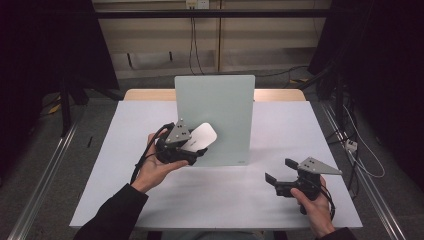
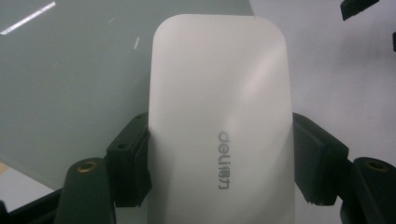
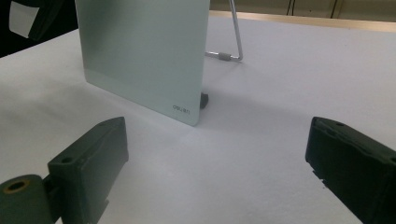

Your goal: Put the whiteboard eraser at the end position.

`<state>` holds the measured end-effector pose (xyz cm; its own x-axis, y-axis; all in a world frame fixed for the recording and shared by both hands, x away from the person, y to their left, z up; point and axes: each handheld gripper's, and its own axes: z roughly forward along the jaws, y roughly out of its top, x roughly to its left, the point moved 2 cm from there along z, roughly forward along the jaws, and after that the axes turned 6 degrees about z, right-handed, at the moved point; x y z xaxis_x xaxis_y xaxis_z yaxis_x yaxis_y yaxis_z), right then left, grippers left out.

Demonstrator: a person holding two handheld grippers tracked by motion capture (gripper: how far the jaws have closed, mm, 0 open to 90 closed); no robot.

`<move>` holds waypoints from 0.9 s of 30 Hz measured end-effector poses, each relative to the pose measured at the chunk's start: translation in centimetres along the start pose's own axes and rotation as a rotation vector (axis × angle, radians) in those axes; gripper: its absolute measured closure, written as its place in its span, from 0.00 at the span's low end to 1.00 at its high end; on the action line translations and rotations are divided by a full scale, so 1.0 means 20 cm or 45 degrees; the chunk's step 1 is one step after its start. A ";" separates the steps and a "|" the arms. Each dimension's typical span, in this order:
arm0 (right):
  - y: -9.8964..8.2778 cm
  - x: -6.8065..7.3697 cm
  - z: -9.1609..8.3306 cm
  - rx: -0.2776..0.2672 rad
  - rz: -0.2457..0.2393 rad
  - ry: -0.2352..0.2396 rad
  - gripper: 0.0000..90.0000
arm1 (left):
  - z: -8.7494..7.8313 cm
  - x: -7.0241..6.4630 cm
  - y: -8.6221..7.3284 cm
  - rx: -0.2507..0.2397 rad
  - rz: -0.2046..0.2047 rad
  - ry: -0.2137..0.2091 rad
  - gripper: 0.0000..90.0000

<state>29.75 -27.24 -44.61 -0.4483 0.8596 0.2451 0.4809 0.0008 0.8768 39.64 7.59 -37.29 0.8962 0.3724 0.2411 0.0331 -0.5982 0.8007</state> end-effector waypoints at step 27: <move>0.00 0.00 0.00 0.001 -0.008 0.012 0.06 | 0.13 -0.21 -0.06 0.263 0.075 -0.262 0.35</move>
<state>29.64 -27.27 -44.64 -0.4582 0.8549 0.2432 0.4788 0.0070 0.8779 37.07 4.84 -40.66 0.9694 0.1938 0.1507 0.0488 -0.7539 0.6551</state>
